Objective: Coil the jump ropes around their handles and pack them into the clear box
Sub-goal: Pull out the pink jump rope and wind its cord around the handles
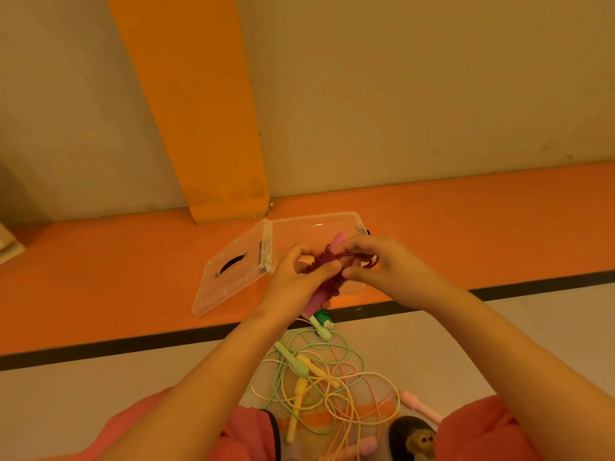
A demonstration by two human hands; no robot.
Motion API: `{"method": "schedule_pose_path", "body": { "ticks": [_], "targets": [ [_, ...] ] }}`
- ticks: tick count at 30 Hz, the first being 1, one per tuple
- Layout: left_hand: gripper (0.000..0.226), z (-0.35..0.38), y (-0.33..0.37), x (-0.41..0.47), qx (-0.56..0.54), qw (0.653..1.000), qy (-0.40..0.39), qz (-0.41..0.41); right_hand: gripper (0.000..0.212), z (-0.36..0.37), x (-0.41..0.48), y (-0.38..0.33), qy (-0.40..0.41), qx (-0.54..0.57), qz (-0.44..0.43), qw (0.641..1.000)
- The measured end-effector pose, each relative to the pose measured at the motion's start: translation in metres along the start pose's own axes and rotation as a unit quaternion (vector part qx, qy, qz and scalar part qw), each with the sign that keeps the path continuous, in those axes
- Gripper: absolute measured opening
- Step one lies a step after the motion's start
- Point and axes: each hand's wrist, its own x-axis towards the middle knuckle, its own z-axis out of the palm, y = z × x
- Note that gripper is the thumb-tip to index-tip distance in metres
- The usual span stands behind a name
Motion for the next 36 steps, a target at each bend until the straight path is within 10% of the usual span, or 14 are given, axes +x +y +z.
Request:
{"method": "schedule_pose_path", "body": {
  "ticks": [36],
  "targets": [
    [0.015,-0.002,0.009,-0.001,0.134,0.986,-0.022,0.101,0.042,0.007,0.002,-0.005,0.124,0.077,-0.032,0.989]
  ]
}}
